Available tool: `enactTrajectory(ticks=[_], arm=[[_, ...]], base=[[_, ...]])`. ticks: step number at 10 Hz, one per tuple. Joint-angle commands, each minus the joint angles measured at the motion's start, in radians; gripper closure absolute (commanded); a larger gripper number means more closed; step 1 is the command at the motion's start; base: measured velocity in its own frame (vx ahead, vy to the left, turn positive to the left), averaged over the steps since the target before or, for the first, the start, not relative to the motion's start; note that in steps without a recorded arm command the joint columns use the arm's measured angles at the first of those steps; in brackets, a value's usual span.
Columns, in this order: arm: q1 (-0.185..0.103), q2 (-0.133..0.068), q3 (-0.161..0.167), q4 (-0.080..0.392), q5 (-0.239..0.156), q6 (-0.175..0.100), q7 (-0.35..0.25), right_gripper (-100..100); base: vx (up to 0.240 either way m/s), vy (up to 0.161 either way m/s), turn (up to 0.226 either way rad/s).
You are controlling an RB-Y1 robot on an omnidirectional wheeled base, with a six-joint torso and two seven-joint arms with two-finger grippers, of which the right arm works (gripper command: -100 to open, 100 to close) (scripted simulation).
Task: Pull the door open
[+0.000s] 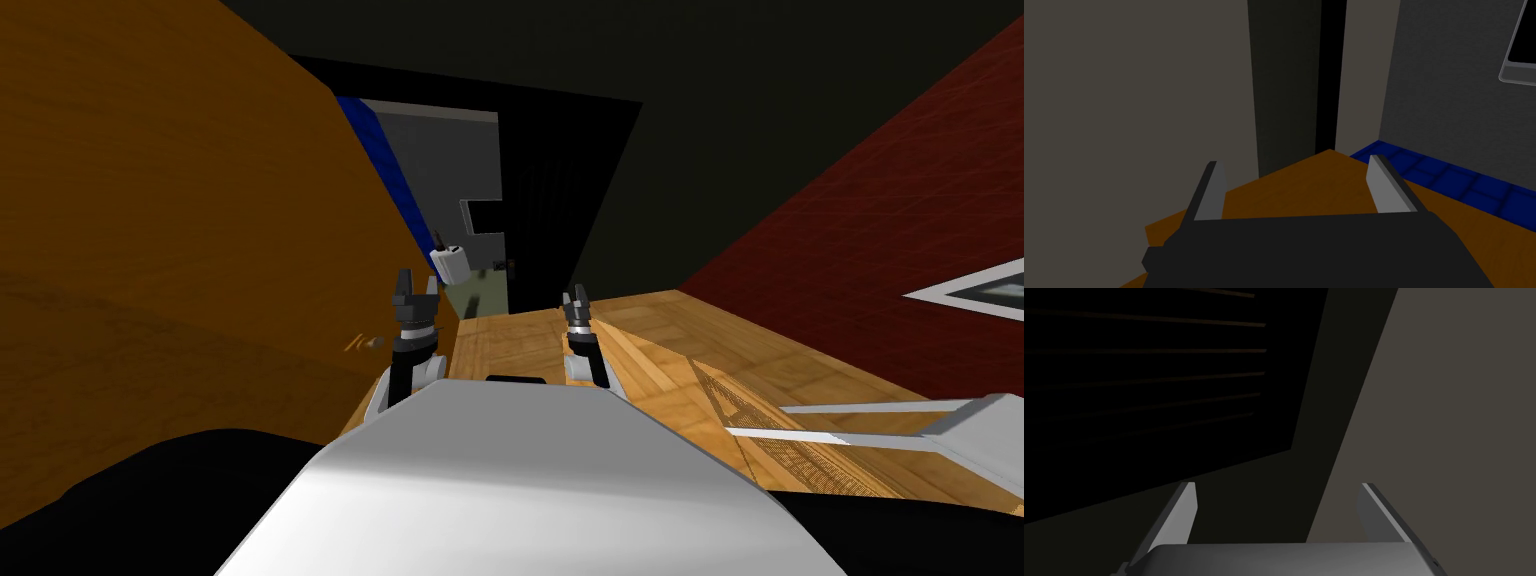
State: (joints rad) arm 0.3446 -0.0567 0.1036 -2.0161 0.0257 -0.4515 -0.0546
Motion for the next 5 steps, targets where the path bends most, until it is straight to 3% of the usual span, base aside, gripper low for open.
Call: enactTrajectory(ticks=[1,5], arm=[[-0.022,-0.004,0.015,0.032,0.000,0.001,-0.008,-100],[-0.075,-0.021,0.050,0.111,-0.005,0.001,-0.031,-100]], base=[[0.082,0.034,-0.075],[0.093,0.046,-0.074]])
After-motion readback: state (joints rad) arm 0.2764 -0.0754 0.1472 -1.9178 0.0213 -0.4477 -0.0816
